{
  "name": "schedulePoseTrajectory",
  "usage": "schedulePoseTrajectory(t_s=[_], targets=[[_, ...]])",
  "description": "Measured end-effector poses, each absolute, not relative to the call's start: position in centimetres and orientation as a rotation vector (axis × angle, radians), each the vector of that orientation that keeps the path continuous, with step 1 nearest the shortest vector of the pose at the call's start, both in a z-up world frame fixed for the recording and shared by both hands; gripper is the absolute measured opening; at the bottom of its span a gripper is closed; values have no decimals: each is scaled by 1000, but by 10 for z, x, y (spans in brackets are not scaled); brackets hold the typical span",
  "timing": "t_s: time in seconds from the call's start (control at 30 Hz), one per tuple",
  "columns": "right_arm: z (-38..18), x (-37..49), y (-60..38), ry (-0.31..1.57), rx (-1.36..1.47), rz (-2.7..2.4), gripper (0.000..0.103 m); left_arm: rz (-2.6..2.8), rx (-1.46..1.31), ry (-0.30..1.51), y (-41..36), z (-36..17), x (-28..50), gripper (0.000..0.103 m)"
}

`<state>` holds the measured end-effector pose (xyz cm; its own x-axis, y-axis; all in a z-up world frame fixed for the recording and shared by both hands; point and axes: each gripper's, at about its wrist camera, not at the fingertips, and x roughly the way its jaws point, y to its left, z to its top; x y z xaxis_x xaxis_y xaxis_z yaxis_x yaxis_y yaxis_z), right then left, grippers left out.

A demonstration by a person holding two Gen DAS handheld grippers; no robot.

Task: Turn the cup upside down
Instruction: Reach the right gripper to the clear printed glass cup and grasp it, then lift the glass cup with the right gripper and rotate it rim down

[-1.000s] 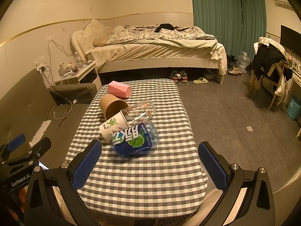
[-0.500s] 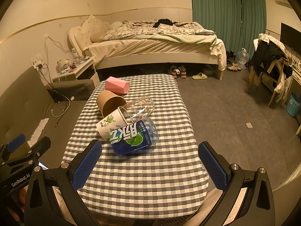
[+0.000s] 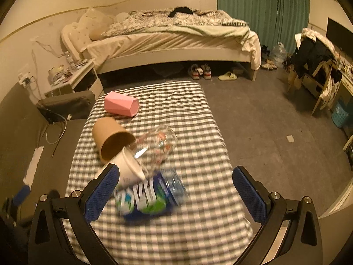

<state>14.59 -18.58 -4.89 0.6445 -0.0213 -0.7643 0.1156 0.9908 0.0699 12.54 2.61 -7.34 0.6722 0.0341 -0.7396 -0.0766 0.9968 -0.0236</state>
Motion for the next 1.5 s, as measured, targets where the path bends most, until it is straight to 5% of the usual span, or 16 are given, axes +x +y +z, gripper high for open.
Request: schedulePoseTrajectory(t_s=[0.6, 0.8, 1.03, 1.5], targets=[[-164, 302, -197, 1303, 431, -56, 101, 113, -20, 953, 50, -132, 193, 103], [-183, 319, -183, 1366, 495, 7, 75, 117, -20, 956, 50, -132, 193, 103], [-159, 319, -176, 1295, 433, 17, 71, 132, -1, 920, 50, -114, 184, 103], [-21, 211, -181, 1105, 280, 106, 71, 92, -34, 794, 38, -44, 106, 103]])
